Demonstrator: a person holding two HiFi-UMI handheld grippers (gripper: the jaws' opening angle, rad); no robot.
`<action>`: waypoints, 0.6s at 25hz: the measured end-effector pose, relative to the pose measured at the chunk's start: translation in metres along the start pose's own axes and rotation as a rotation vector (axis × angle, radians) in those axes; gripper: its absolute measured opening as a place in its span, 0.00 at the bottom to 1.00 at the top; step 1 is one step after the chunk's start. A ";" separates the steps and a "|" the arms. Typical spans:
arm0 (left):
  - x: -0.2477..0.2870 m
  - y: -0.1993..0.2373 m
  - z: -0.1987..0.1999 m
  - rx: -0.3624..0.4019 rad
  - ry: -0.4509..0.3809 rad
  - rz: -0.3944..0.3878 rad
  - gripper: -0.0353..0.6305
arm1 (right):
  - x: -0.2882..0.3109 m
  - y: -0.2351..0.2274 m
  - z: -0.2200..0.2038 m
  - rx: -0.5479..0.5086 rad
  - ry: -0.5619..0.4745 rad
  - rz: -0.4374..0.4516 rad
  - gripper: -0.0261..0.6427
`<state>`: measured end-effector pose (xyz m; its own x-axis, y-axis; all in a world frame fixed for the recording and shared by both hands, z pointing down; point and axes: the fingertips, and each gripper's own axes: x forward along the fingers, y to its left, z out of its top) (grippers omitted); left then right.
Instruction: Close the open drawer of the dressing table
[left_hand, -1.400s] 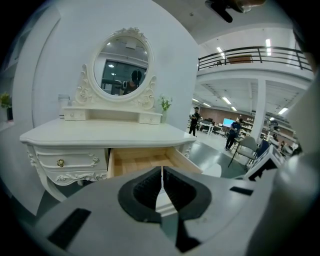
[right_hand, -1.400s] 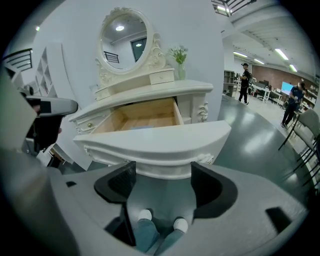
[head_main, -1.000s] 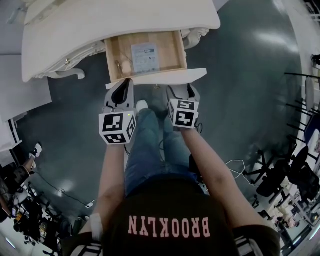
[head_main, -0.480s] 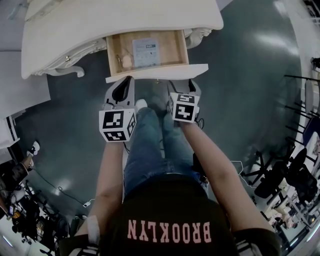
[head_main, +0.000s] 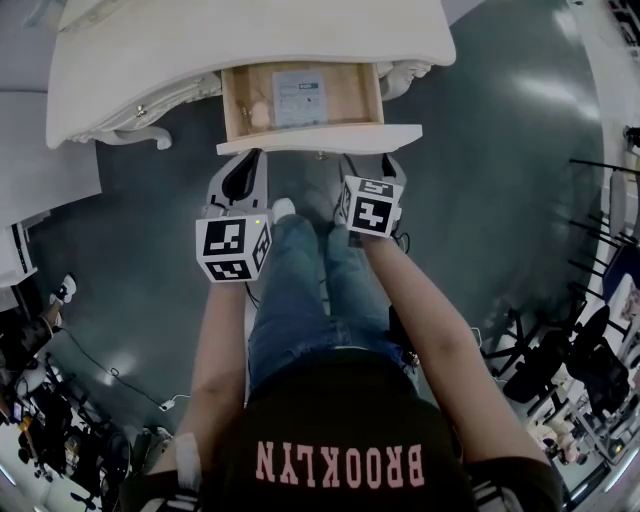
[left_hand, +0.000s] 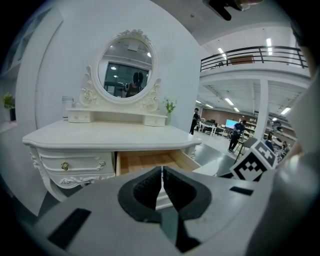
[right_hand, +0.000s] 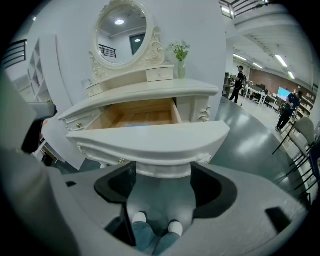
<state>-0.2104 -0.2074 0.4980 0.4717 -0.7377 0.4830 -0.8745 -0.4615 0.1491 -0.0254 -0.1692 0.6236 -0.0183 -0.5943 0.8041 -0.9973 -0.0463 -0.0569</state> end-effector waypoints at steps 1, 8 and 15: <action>0.000 0.000 0.000 -0.002 0.000 0.002 0.07 | 0.000 0.000 0.001 -0.001 -0.001 -0.001 0.50; 0.003 0.005 0.002 -0.010 0.000 0.009 0.07 | 0.009 0.002 0.011 -0.005 -0.006 -0.008 0.50; 0.006 0.008 0.008 -0.004 -0.003 0.020 0.07 | 0.017 0.000 0.023 -0.002 -0.009 -0.008 0.50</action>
<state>-0.2134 -0.2193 0.4951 0.4545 -0.7485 0.4829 -0.8842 -0.4447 0.1431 -0.0237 -0.1975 0.6237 -0.0100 -0.6012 0.7990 -0.9976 -0.0492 -0.0495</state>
